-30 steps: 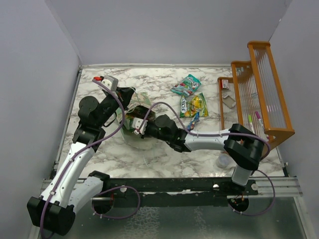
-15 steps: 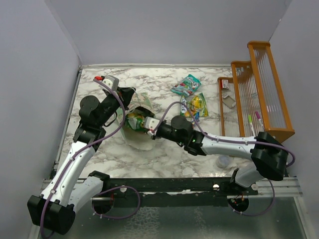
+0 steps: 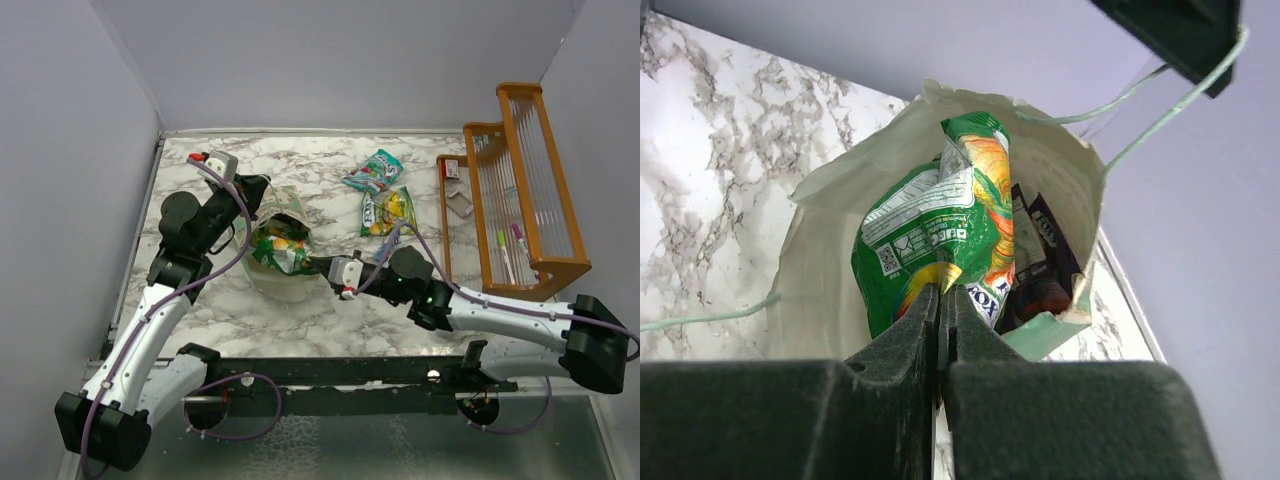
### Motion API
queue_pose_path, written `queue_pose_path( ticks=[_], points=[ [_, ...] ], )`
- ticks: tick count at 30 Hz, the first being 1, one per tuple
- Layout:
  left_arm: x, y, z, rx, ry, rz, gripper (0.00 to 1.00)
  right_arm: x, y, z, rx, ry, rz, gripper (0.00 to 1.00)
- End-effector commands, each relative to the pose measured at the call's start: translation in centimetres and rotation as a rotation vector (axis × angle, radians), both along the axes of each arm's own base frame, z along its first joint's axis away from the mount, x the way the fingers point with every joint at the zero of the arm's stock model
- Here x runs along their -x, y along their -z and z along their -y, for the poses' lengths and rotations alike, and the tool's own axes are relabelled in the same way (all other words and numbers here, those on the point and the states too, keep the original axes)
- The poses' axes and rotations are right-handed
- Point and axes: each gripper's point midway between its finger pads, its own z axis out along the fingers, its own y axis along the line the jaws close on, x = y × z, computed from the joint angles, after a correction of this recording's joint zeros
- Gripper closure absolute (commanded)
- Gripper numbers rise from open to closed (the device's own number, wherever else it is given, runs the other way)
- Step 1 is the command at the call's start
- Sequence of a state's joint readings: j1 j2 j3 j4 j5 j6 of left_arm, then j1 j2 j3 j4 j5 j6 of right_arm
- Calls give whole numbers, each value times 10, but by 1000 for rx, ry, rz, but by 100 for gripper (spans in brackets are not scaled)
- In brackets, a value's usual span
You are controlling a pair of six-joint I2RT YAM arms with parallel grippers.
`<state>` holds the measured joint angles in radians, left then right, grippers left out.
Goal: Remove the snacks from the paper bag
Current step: Place the snack at the center of the board.
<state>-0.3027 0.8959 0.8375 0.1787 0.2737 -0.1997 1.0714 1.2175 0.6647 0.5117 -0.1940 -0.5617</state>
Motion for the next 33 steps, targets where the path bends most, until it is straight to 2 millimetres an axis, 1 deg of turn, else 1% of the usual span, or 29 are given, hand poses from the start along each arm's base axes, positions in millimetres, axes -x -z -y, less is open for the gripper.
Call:
queue_pose_path(
  ticks=[1,6,9,12,14,17,19,21,24,26,28,30,33],
  points=[
    [-2,-11,-3,-2,-23,30,100,21,-64,19,-181,-55,129,99],
    [-2,-10,-3,1,-24,27,100,37,-109,46,-277,-61,199,99],
    [-2,-11,-3,3,-23,28,100,40,-135,69,-335,-10,241,99],
    [-2,-11,-3,3,-22,28,100,38,-161,98,-417,78,271,99],
    [-1,-12,-3,4,-22,30,100,34,-169,113,-452,141,284,99],
    [-1,-12,-3,6,-21,29,100,17,-171,133,-495,278,263,99],
    [-1,-12,-2,8,-19,28,100,0,-166,145,-510,391,230,99],
    [-2,-11,-3,8,-21,26,100,-22,-155,154,-488,533,192,99],
    [-2,-10,-3,9,-20,24,100,-55,-131,167,-405,772,138,99],
    [-2,-11,-2,10,-19,24,100,-71,-112,173,-361,900,106,99],
    [-2,-11,-2,10,-18,24,100,-78,-90,171,-335,947,64,99],
    [-1,-11,-2,11,-18,24,100,-82,-67,165,-335,935,-2,99],
    [-1,-12,-2,11,-17,25,100,-93,-26,154,-383,895,-191,99]
  ],
)
